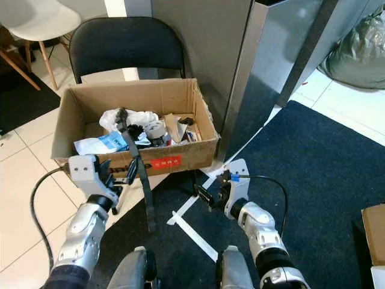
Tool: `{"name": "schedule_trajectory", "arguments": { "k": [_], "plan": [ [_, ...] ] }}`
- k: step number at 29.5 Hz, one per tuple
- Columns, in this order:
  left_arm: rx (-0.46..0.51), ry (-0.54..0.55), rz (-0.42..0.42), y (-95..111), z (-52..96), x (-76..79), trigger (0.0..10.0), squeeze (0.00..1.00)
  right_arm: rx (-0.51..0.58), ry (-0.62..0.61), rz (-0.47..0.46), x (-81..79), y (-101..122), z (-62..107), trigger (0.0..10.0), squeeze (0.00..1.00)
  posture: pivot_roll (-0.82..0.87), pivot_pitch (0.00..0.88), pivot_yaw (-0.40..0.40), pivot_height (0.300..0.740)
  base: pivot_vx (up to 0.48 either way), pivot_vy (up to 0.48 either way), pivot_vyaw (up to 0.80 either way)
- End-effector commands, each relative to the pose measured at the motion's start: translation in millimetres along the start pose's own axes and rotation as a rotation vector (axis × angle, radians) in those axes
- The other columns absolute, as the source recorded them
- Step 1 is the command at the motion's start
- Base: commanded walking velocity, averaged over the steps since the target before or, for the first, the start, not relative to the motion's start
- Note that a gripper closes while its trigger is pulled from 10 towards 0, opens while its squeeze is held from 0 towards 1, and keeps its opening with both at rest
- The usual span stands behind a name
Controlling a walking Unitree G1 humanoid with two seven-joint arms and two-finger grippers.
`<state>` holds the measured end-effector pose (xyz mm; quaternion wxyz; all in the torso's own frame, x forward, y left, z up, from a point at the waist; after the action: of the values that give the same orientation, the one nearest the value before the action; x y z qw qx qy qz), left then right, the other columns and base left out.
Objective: Picking trash to rubbish bin
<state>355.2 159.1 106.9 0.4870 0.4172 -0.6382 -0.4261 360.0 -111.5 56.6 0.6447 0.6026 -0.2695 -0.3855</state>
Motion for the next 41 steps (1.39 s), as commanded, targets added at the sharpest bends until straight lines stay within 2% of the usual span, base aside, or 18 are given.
{"name": "schedule_trajectory", "arguments": {
  "k": [1,2,5,6,7,8,9,10,11,17,22,27,29,30,32,33,35,41],
  "plan": [
    [-0.022,0.008,0.036,-8,3.7,0.7,10.0,1.00,-0.012,0.007,0.004,-1.0,-1,0.5,10.0,0.00,0.03,0.180,-0.034,0.630,0.000,0.000,0.00],
    [-0.022,0.008,0.036,-8,3.7,0.7,10.0,1.00,-0.012,0.007,0.004,-1.0,-1,0.5,10.0,0.00,0.03,0.180,-0.034,0.630,0.000,0.000,0.00],
    [-0.052,0.084,0.061,-12,1.0,-19.7,10.0,1.00,-0.012,0.010,0.003,-1.5,-1,-0.3,10.0,0.00,0.03,0.181,-0.037,0.630,0.000,0.000,0.00],
    [-0.068,0.109,0.074,-15,0.8,-27.7,10.0,0.74,-0.012,0.012,0.003,-1.8,-1,-0.5,10.0,0.00,0.02,0.182,-0.038,0.630,0.000,0.000,0.00],
    [-0.081,0.138,0.076,-17,0.7,-35.4,10.0,0.74,-0.012,0.014,0.003,-1.9,-1,-0.7,10.0,0.00,0.02,0.182,-0.038,0.630,0.000,0.000,0.00],
    [-0.081,0.138,0.076,-17,0.7,-35.4,10.0,0.74,-0.012,0.014,0.003,-1.9,-1,-0.7,10.0,0.00,0.02,0.182,-0.038,0.630,0.000,0.000,0.00],
    [-0.092,0.161,0.091,-18,0.4,-42.6,10.0,0.24,-0.013,0.015,0.003,-1.8,0,-0.8,10.0,0.00,0.02,0.182,-0.038,0.630,0.000,0.000,0.00],
    [-0.092,0.161,0.091,-18,0.4,-42.6,10.0,0.24,-0.013,0.015,0.003,-1.8,0,-0.8,10.0,0.00,0.02,0.182,-0.038,0.630,0.000,0.000,0.00],
    [-0.101,0.184,0.101,-18,-0.5,-50.1,10.0,0.00,-0.012,0.016,0.004,-1.5,1,-1.0,10.0,0.00,0.02,0.182,-0.038,0.630,0.000,0.000,0.00],
    [-0.112,0.221,0.120,-17,-2.4,-61.4,10.0,0.00,-0.011,0.016,0.007,-0.4,2,-0.5,10.0,0.00,0.01,0.185,-0.041,0.630,0.000,0.000,0.00],
    [-0.126,0.230,0.114,-12,-10.2,-72.0,10.0,0.00,-0.011,0.012,0.010,1.8,3,0.4,10.0,0.00,0.01,0.188,-0.043,0.630,0.000,0.000,0.00],
    [-0.117,0.187,0.104,-4,-19.3,-70.9,10.0,0.00,-0.010,0.010,0.011,2.8,3,1.0,10.0,0.00,0.01,0.188,-0.045,0.630,0.000,0.000,0.00],
    [-0.114,0.069,0.104,3,-28.7,-56.4,10.0,0.00,-0.010,0.012,0.012,2.9,4,0.9,10.0,0.00,0.00,0.188,-0.048,0.630,0.000,0.000,0.00],
    [-0.114,0.069,0.104,3,-28.7,-56.4,10.0,0.00,-0.010,0.012,0.012,2.9,4,0.9,10.0,0.00,0.00,0.188,-0.048,0.630,0.000,0.000,0.00],
    [-0.135,-0.036,0.110,3,-34.0,-40.8,10.0,0.00,-0.010,0.015,0.013,2.6,5,0.5,10.0,0.00,0.00,0.186,-0.050,0.630,0.000,0.000,0.00],
    [-0.135,-0.036,0.110,3,-34.0,-40.8,10.0,0.00,-0.010,0.015,0.013,2.6,5,0.5,10.0,0.00,0.00,0.186,-0.050,0.630,0.000,0.000,0.00],
    [-0.162,-0.084,0.101,-2,-35.3,-31.2,10.0,0.00,-0.010,0.016,0.013,2.3,5,0.4,10.0,0.00,0.00,0.186,-0.050,0.630,0.000,0.000,0.00],
    [-0.200,-0.100,0.091,-12,-37.0,-23.0,10.0,0.00,-0.011,0.018,0.014,1.9,5,0.5,10.0,0.00,0.00,0.181,-0.050,0.630,0.000,0.000,0.00]
  ]
}}
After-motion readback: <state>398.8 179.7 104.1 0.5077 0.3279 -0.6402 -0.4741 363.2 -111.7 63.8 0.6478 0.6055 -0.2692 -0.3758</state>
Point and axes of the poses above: a point about 5 cm out from each wrist's last joint towards the gripper, its own z axis pointing back from the gripper into the wrist, its own y axis along the axis of the wrist's last joint, x = y × z, the point moved 5 cm from there along -z, pointing out of the wrist towards the gripper, and after that the axes turned 3 degrees about z, right-handed, at the moved point
